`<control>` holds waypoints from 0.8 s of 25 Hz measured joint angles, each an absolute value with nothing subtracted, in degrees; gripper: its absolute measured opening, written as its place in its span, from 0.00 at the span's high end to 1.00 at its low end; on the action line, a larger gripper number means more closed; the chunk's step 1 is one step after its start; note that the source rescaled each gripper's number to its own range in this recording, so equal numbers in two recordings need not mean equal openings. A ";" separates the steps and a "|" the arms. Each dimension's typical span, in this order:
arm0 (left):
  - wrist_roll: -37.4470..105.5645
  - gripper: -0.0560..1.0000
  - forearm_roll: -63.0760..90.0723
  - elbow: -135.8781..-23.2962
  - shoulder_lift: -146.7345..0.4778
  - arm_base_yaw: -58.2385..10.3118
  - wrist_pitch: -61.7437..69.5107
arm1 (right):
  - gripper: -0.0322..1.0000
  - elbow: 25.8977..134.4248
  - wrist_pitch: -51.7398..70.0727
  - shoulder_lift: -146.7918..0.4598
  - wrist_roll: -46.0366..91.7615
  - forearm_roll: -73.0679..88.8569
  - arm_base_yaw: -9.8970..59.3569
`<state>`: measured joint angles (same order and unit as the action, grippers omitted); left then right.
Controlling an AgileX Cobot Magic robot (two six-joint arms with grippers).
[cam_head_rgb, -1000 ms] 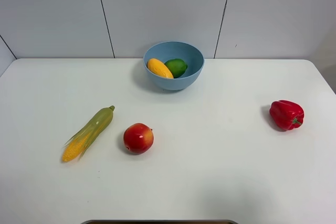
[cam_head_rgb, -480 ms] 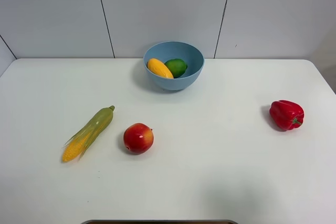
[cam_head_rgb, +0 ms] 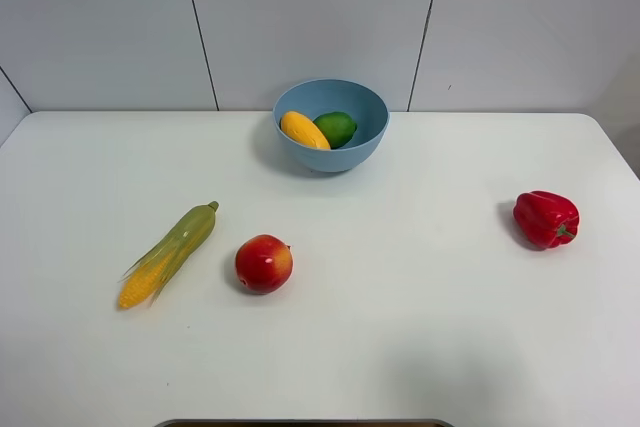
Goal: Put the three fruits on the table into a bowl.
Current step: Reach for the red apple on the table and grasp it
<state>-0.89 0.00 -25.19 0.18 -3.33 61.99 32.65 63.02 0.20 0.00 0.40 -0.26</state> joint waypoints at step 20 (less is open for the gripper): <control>-0.89 0.00 0.00 -25.19 0.18 -3.33 61.99 | 0.09 32.65 63.02 0.20 0.00 0.40 -0.26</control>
<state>-0.89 0.00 -25.19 0.18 -3.33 61.99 32.65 63.02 0.20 0.00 0.40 -0.26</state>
